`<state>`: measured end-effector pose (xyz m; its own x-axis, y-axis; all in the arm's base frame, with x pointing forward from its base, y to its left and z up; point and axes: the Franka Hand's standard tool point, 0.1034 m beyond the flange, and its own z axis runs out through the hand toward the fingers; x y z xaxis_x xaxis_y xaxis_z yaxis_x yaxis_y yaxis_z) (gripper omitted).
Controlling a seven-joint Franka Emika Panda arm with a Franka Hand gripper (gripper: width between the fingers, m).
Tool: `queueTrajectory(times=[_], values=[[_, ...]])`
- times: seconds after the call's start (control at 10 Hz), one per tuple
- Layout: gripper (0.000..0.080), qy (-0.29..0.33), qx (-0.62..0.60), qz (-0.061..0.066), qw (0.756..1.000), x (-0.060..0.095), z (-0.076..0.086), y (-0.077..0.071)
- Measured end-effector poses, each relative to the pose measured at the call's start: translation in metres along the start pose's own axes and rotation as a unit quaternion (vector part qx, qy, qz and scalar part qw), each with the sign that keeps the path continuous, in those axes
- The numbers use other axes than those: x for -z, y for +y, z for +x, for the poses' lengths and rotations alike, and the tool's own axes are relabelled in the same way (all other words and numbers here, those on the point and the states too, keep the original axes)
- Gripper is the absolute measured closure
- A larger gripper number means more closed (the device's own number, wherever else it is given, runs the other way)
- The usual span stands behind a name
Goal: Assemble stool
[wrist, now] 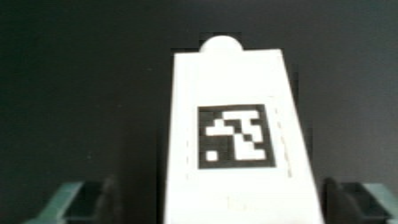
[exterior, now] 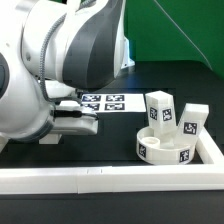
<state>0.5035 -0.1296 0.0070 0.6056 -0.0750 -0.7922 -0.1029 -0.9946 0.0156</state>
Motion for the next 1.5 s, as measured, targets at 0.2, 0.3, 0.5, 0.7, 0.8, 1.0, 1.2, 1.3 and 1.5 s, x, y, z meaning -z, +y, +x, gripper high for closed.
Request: queueTrajectory(times=[0.2, 0.3, 0.5, 0.7, 0.8, 1.0, 1.2, 1.3, 1.5], values=[[0.0464, -0.003, 0.001, -0.012, 1.0, 0.001, -0.001, 0.001], [0.0464, -0.002, 0.001, -0.012, 1.0, 0.001, -0.001, 0.001], [0.0464, -0.002, -0.001, -0.012, 1.0, 0.001, 0.0, -0.001], [0.0464, -0.004, -0.006, -0.01, 1.0, 0.014, -0.01, -0.008], [0.0464, -0.007, -0.012, -0.005, 1.0, 0.033, -0.028, -0.018], [0.0462, -0.017, -0.019, 0.003, 1.0, 0.061, -0.05, -0.024], [0.0462, 0.016, -0.02, -0.002, 1.0, 0.059, -0.036, -0.02], [0.0462, 0.059, -0.019, -0.007, 0.998, 0.067, -0.027, -0.019], [0.0462, 0.144, -0.032, -0.009, 0.989, 0.064, -0.024, -0.024]])
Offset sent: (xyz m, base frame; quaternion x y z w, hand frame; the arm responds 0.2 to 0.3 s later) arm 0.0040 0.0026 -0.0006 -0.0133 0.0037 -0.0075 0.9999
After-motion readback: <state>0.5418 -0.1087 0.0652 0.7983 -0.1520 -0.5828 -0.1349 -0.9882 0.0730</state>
